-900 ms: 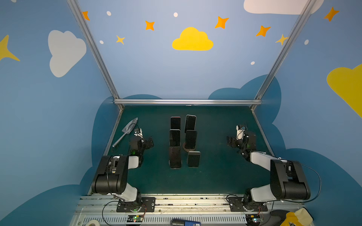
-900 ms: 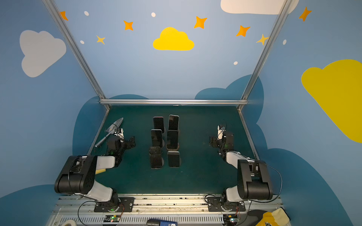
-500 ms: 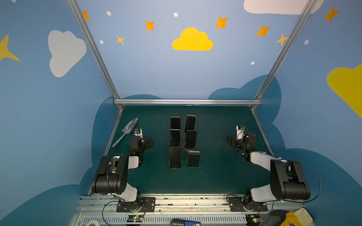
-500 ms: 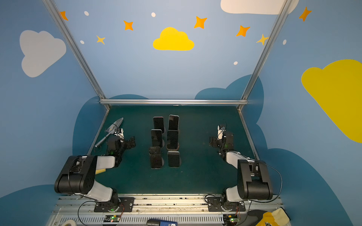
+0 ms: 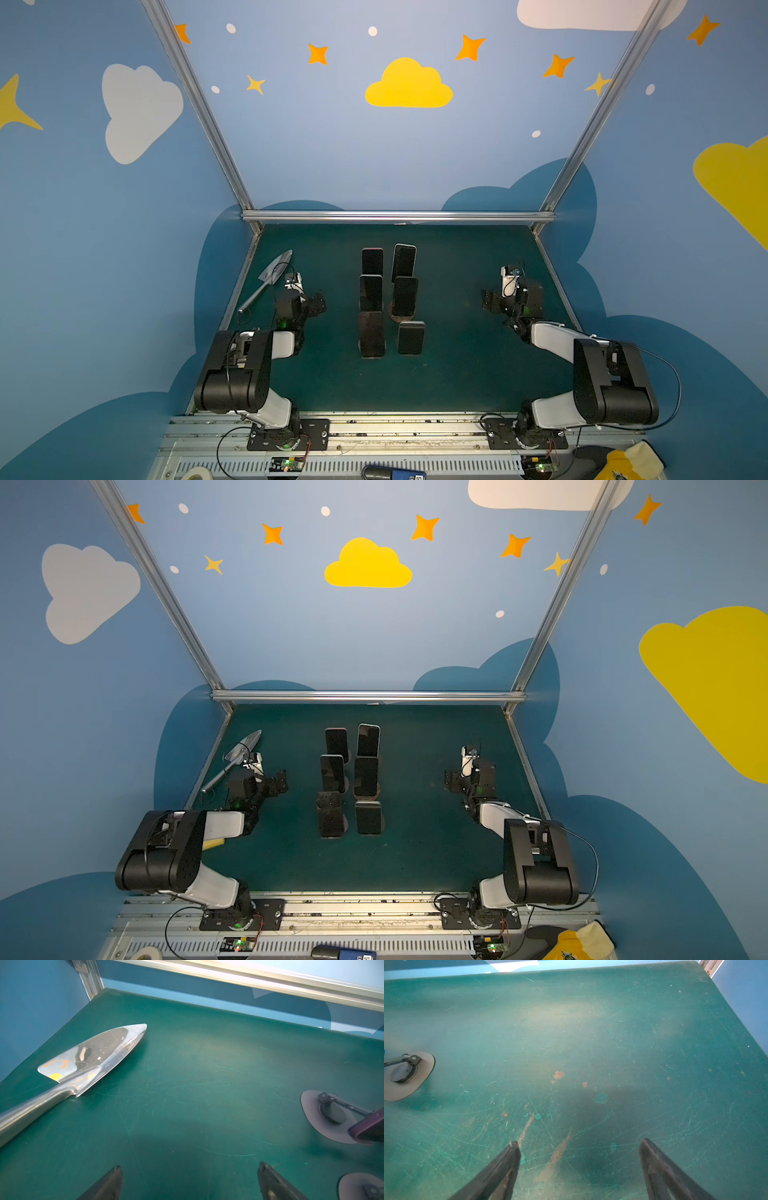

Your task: Remove the phone from the phone stand

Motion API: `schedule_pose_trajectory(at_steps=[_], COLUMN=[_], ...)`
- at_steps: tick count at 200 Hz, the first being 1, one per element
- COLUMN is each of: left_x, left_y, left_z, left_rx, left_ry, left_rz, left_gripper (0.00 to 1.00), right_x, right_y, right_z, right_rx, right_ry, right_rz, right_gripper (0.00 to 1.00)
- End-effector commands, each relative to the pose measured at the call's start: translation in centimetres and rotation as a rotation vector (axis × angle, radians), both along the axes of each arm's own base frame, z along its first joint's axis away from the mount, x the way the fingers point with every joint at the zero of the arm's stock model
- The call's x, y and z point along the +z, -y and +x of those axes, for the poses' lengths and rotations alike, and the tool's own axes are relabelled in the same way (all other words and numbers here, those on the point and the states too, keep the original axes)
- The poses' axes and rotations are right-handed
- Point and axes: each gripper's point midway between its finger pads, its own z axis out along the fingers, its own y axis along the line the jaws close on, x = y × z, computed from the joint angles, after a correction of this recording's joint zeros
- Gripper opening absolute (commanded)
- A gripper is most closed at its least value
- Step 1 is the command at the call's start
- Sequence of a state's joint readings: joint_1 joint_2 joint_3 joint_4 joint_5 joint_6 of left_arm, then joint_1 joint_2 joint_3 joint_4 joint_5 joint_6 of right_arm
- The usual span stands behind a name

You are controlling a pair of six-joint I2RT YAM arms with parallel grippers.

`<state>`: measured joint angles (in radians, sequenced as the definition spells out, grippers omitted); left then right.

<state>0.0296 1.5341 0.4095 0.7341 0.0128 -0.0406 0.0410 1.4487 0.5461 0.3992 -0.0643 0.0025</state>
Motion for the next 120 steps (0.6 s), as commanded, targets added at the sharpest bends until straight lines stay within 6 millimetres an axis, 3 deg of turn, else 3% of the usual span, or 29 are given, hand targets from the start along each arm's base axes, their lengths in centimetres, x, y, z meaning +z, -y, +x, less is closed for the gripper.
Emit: schedule_pose_trajectory(at_steps=[1, 120], left_x=[0.97, 1.03], left_y=[-0.20, -0.35], left_z=[0.56, 0.53], left_rx=[0.006, 0.002], left_ry=[0.019, 0.021], left_rz=[0.012, -0.009], left_gripper=[1.00, 1.00], right_x=[0.17, 0.23], right_y=[-0.04, 0.30], right_z=[0.07, 0.08], right_rx=[0.000, 0.004], right_ry=[0.008, 0.004], right_rz=[-0.006, 0.028], right_gripper=[0.90, 0.90])
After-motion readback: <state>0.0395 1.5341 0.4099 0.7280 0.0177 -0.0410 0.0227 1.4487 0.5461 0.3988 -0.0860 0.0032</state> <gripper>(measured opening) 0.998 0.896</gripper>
